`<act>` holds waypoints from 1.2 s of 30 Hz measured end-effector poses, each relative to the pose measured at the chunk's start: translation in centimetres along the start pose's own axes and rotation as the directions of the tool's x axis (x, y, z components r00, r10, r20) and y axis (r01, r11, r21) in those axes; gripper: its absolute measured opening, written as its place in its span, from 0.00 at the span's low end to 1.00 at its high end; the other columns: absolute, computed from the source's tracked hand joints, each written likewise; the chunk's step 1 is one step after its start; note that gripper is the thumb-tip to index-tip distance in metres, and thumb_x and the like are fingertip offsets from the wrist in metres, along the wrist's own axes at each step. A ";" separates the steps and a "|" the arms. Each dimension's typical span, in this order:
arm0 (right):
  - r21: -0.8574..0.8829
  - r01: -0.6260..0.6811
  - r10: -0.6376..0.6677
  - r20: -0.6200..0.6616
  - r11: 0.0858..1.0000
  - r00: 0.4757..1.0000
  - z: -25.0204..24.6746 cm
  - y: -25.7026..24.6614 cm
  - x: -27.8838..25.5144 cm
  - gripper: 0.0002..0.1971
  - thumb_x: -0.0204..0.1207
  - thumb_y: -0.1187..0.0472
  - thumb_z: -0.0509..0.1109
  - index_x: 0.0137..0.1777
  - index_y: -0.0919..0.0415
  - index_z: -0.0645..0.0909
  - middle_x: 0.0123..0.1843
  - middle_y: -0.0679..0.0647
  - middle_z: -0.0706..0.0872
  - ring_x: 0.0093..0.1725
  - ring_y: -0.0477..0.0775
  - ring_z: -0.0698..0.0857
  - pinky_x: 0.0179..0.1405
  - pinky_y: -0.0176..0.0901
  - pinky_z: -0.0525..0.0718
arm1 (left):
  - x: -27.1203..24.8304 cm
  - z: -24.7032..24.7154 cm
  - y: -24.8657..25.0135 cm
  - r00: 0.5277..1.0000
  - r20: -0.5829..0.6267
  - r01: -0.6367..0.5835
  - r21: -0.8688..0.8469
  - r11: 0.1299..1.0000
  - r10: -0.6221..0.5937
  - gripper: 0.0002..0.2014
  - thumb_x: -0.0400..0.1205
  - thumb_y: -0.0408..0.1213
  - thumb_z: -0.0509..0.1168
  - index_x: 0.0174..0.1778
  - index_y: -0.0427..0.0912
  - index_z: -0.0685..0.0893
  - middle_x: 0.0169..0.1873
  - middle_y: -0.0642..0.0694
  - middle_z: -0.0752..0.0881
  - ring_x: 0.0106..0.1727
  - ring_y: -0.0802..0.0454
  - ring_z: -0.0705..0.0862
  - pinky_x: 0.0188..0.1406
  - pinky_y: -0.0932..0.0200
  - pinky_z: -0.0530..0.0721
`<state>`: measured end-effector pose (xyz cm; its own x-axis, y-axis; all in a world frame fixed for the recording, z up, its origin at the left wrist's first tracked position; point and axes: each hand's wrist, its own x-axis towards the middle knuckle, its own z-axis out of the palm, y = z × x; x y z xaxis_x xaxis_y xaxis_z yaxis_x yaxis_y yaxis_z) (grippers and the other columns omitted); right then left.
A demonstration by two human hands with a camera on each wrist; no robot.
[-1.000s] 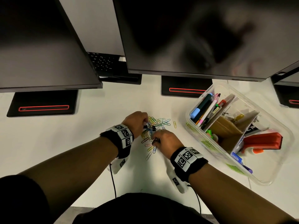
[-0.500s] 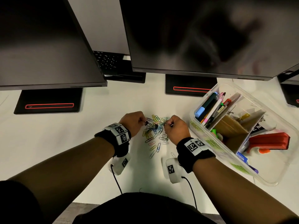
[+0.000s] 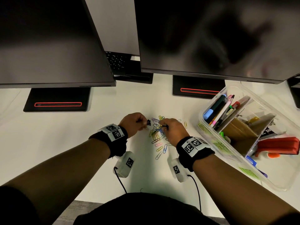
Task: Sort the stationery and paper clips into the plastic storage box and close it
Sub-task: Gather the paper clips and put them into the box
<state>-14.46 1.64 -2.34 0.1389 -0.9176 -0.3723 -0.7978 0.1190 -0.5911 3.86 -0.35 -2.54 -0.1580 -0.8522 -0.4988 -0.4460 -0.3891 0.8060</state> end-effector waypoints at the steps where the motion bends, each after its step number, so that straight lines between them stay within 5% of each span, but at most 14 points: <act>1: -0.030 -0.002 0.002 0.018 1.000 1.000 0.1 -0.1 0.0 0.15 0.79 0.72 0.61 0.61 0.64 0.83 0.60 0.63 0.82 0.59 0.61 0.83 0.55 0.35 0.75 | -0.1 0.1 0.1 1.000 0.022 0.013 -0.076 0.997 -0.012 0.14 0.82 0.25 0.60 0.33 0.45 0.77 0.33 0.47 0.85 0.29 0.61 0.85 0.46 0.56 0.84; 4: -0.075 -0.014 0.017 0.037 0.997 0.999 0.2 -0.5 0.0 0.15 0.75 0.78 0.57 0.51 0.68 0.84 0.54 0.63 0.82 0.54 0.62 0.84 0.47 0.36 0.76 | -0.5 0.5 0.7 0.999 0.042 0.026 -0.150 0.988 -0.020 0.14 0.84 0.25 0.58 0.34 0.43 0.75 0.34 0.46 0.85 0.27 0.63 0.85 0.35 0.66 0.84; 10: 0.008 -0.028 0.028 -0.120 1.000 0.992 -1.5 -1.8 -1.5 0.08 0.77 0.72 0.61 0.51 0.67 0.80 0.52 0.63 0.83 0.48 0.59 0.80 0.39 0.31 0.65 | -1.2 0.9 3.8 0.997 0.076 0.028 -0.185 0.982 -0.014 0.12 0.85 0.28 0.56 0.37 0.43 0.75 0.35 0.45 0.83 0.35 0.51 0.86 0.32 0.63 0.85; 17: 0.145 -0.008 0.047 -0.269 0.989 0.962 -9.6 -2.9 -6.2 0.04 0.82 0.66 0.60 0.47 0.60 0.75 0.40 0.53 0.79 0.36 0.49 0.76 0.33 0.35 0.70 | -1.8 4.2 13.0 0.967 0.129 -0.205 -0.108 0.973 0.218 0.11 0.83 0.26 0.58 0.37 0.44 0.76 0.33 0.47 0.82 0.28 0.60 0.83 0.23 0.73 0.81; 21: 0.141 -0.179 0.219 -0.362 0.974 0.906 -15.7 0.5 -8.3 0.08 0.84 0.62 0.59 0.54 0.64 0.78 0.42 0.56 0.83 0.36 0.50 0.79 0.32 0.33 0.72 | -1.5 8.8 18.0 0.934 0.186 -0.294 -0.086 0.952 0.305 0.13 0.82 0.25 0.60 0.35 0.46 0.75 0.30 0.48 0.81 0.26 0.61 0.82 0.23 0.74 0.80; 23: 0.084 -0.298 0.308 -0.373 0.951 0.875 -18.1 2.6 -8.7 0.13 0.84 0.62 0.58 0.57 0.70 0.80 0.54 0.65 0.86 0.49 0.63 0.83 0.41 0.40 0.73 | -1.1 11.9 19.8 0.926 0.243 -0.289 -0.035 0.957 0.288 0.14 0.81 0.24 0.60 0.33 0.46 0.75 0.28 0.47 0.80 0.29 0.54 0.81 0.26 0.68 0.83; 25: 0.034 -0.367 0.355 -0.351 0.930 0.867 -19.6 4.5 -8.9 0.14 0.83 0.64 0.58 0.59 0.72 0.81 0.61 0.69 0.84 0.61 0.66 0.82 0.52 0.46 0.77 | -0.5 15.1 21.3 0.921 0.272 -0.308 0.073 0.948 0.279 0.12 0.79 0.26 0.60 0.32 0.46 0.77 0.29 0.44 0.83 0.35 0.45 0.84 0.42 0.54 0.89; 28: 0.134 -0.432 0.451 -0.336 0.892 0.827 -21.0 6.3 -8.7 0.15 0.81 0.64 0.61 0.60 0.71 0.82 0.61 0.68 0.85 0.62 0.67 0.83 0.48 0.42 0.75 | 0.0 18.4 23.2 0.910 0.296 -0.370 0.259 0.892 0.292 0.09 0.80 0.31 0.60 0.48 0.41 0.86 0.52 0.39 0.88 0.57 0.41 0.86 0.62 0.53 0.83; 31: 0.200 -0.445 0.487 -0.300 0.873 0.820 -21.4 7.4 -8.3 0.15 0.77 0.65 0.65 0.61 0.70 0.81 0.60 0.67 0.85 0.60 0.67 0.84 0.54 0.47 0.83 | 0.3 19.7 23.9 0.908 0.295 -0.392 0.344 0.853 0.299 0.18 0.82 0.28 0.57 0.65 0.43 0.81 0.66 0.45 0.82 0.64 0.45 0.82 0.59 0.61 0.78; 34: 0.310 -0.407 0.489 -0.260 0.859 0.833 -21.2 7.4 -8.6 0.15 0.74 0.68 0.66 0.61 0.64 0.80 0.58 0.66 0.86 0.56 0.66 0.87 0.57 0.58 0.87 | 0.3 18.7 23.0 0.909 0.283 -0.385 0.292 0.875 0.306 0.18 0.80 0.25 0.57 0.62 0.45 0.82 0.61 0.40 0.85 0.60 0.43 0.84 0.51 0.60 0.81; 36: 0.345 -0.364 0.463 -0.270 0.865 0.844 -20.7 6.8 -8.6 0.09 0.73 0.68 0.67 0.49 0.55 0.79 0.52 0.64 0.87 0.49 0.64 0.88 0.54 0.60 0.88 | 0.4 16.6 22.1 0.910 0.256 -0.385 0.237 0.892 0.325 0.16 0.79 0.24 0.58 0.59 0.40 0.84 0.58 0.39 0.86 0.59 0.43 0.85 0.52 0.58 0.82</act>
<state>-33.20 2.50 11.66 -0.4106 -0.8218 -0.3950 -0.5384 0.5682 -0.6224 -20.68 -3.43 9.79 -0.5148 -0.8125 -0.2736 -0.5459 0.0646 0.8353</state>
